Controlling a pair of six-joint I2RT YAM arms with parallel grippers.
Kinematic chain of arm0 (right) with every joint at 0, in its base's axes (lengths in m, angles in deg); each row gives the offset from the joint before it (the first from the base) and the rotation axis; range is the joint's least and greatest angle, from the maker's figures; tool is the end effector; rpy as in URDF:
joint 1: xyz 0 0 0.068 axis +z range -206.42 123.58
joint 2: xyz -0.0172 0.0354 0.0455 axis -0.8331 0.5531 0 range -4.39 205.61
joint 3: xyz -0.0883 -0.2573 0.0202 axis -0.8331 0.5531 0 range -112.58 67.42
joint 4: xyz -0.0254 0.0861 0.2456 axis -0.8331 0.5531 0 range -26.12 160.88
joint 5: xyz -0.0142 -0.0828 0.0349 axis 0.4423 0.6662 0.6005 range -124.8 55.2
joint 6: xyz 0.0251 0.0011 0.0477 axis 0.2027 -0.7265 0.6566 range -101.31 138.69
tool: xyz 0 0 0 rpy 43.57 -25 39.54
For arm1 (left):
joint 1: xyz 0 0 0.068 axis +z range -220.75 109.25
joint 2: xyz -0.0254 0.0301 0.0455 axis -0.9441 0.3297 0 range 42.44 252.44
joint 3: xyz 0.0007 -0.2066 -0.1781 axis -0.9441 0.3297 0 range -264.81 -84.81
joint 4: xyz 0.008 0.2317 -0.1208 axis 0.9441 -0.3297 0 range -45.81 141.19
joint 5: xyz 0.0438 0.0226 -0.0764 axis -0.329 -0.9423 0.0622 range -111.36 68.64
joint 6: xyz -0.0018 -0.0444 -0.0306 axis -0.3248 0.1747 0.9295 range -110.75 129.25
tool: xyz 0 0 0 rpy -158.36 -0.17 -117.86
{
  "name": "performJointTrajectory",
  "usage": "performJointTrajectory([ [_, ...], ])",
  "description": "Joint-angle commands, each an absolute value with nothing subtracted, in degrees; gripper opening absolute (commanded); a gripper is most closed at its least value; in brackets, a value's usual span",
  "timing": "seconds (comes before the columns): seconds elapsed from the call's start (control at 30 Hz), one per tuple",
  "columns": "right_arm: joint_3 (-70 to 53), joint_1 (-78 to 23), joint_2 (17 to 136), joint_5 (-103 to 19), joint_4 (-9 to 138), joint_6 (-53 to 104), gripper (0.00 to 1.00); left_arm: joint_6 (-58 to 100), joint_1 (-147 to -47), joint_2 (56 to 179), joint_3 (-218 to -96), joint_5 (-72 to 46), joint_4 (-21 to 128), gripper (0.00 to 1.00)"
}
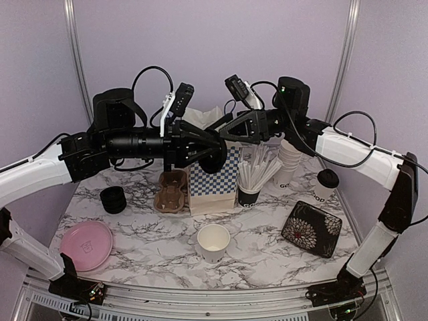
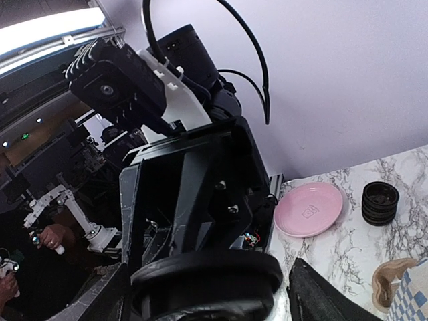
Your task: Pack the takeout coffee
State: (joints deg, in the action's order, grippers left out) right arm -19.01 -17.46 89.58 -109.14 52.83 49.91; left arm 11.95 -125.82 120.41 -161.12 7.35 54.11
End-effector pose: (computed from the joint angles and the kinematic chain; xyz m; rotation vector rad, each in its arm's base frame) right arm 0.2681 0.2609 0.4093 -1.3046 1.4117 1.8433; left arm 0.1675 -0.2696 0.4267 1.0968 1.2687 -1.1647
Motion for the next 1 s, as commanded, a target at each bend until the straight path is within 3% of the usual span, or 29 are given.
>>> performJointTrajectory([
  [0.0,-20.5,-17.6,90.4,-109.1,55.9,46.3,0.75,10.5,-125.6,120.4,-161.9,-0.2,49.8,0.4],
  [0.13,-19.8,-19.6,90.5,-108.6,57.4,44.5,0.75,9.5,-125.6,117.9,-159.7,-5.5,45.7,0.49],
  [0.37,-19.3,-21.2,92.6,-108.0,59.8,41.8,0.75,9.6,-125.6,119.9,-157.8,-7.4,47.3,0.49],
  [0.5,-21.1,-23.9,92.0,-106.6,68.4,33.6,0.77,8.7,-125.6,120.9,-158.8,-13.8,42.9,0.5],
  [0.73,-21.2,-27.4,87.6,-99.8,83.1,15.9,0.89,9.8,-125.6,120.4,-155.0,-30.3,32.8,0.58],
  [0.87,-17.9,-28.0,83.5,-94.2,87.6,7.0,0.98,17.5,-125.6,120.5,-153.4,-37.2,23.5,0.6],
  [0.97,-14.4,-28.3,80.3,-90.6,88.7,2.0,0.99,25.8,-125.5,120.6,-151.6,-43.2,17.5,0.61],
])
